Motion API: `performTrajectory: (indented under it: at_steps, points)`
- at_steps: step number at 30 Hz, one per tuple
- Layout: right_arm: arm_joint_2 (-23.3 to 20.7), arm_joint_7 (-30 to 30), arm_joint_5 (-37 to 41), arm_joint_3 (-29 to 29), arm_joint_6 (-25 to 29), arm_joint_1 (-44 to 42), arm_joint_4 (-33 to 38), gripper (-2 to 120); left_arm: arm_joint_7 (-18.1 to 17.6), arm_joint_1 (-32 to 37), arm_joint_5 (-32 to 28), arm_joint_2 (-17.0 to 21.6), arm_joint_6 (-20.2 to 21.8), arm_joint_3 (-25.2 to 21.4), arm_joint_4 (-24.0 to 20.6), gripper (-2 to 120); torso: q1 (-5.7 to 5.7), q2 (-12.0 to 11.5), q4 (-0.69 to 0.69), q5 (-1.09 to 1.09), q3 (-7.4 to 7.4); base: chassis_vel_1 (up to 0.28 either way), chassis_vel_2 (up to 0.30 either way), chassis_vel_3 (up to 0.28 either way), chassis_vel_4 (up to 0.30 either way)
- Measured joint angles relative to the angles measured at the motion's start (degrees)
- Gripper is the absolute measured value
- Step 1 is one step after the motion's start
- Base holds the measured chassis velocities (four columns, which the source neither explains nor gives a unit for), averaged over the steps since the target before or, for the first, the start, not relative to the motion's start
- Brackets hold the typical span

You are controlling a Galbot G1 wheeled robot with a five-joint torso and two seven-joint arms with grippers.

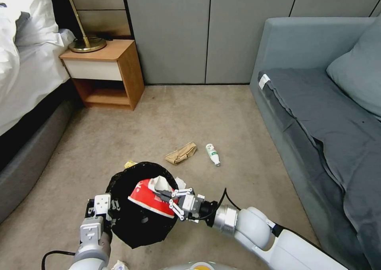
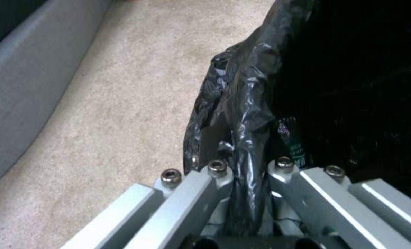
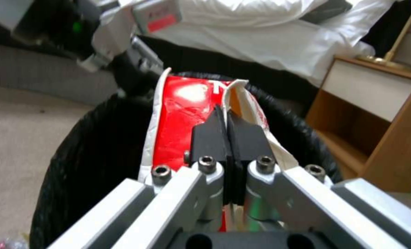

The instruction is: Pick up the trash bin, then pick up the garbage from the floor and place it into the trash bin.

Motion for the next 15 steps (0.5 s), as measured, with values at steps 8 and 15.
performTrajectory:
  at_steps: [8, 15]
  points:
    - [1.3, -0.2, -1.3, -0.7, -0.6, 0.8, -2.1, 0, 0.0, -0.1, 0.0, 0.0, 0.0, 0.5, 0.1, 1, 0.00, 0.0, 0.00, 0.00, 0.00, 0.000, 0.000, 0.000, 0.000]
    - [2.3, 0.2, -1.6, -1.6, -1.3, 1.7, -2.8, 24, 0.0, 0.0, 0.3, -0.1, 0.0, 1.0, 0.2, 1, 0.00, 0.0, 0.00, 0.00, 0.00, 0.000, 0.000, 0.000, 0.000]
